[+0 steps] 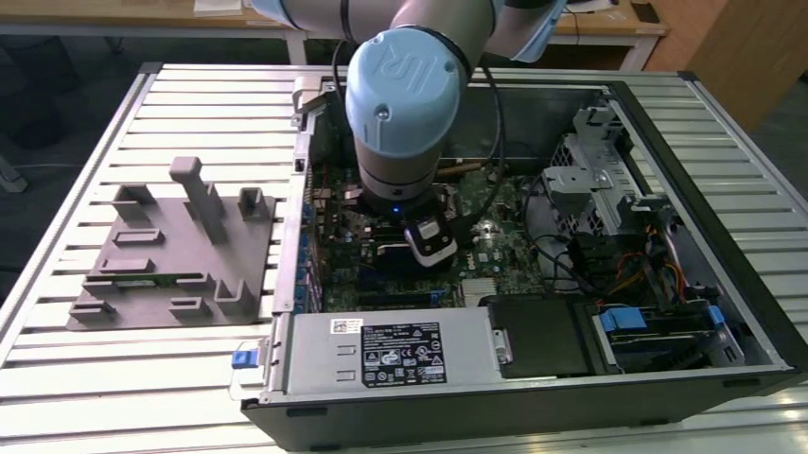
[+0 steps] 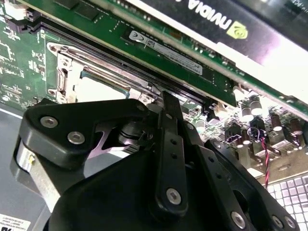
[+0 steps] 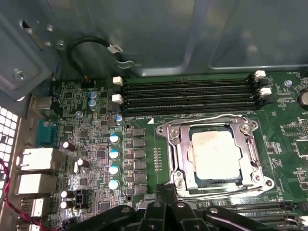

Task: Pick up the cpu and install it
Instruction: 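Install the second cpu locking lever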

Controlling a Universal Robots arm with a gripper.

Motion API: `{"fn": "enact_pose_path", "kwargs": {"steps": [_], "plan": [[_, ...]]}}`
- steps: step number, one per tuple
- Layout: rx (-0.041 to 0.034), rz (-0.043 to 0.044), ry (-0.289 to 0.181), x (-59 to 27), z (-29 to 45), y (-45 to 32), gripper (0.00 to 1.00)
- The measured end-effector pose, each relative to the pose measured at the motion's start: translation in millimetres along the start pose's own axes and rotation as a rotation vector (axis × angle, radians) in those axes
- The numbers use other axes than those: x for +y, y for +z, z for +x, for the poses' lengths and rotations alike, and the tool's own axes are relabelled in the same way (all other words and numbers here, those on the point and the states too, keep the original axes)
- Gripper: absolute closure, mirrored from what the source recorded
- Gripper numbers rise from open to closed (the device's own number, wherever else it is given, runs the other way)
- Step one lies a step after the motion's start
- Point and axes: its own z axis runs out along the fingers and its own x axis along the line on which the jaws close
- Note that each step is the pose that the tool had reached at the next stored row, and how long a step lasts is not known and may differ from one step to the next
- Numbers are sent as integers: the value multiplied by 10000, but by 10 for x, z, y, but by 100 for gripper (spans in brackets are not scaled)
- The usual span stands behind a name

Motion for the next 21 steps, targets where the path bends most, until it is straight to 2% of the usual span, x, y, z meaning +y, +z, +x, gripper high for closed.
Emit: {"fn": "enact_pose_path", "kwargs": {"steps": [12,18,21], "plan": [[-1,-2,-1,13,5,33,89],[-10,120,-5,23,6,26,89],[-12,144,-6,30,7,41,89]]}}
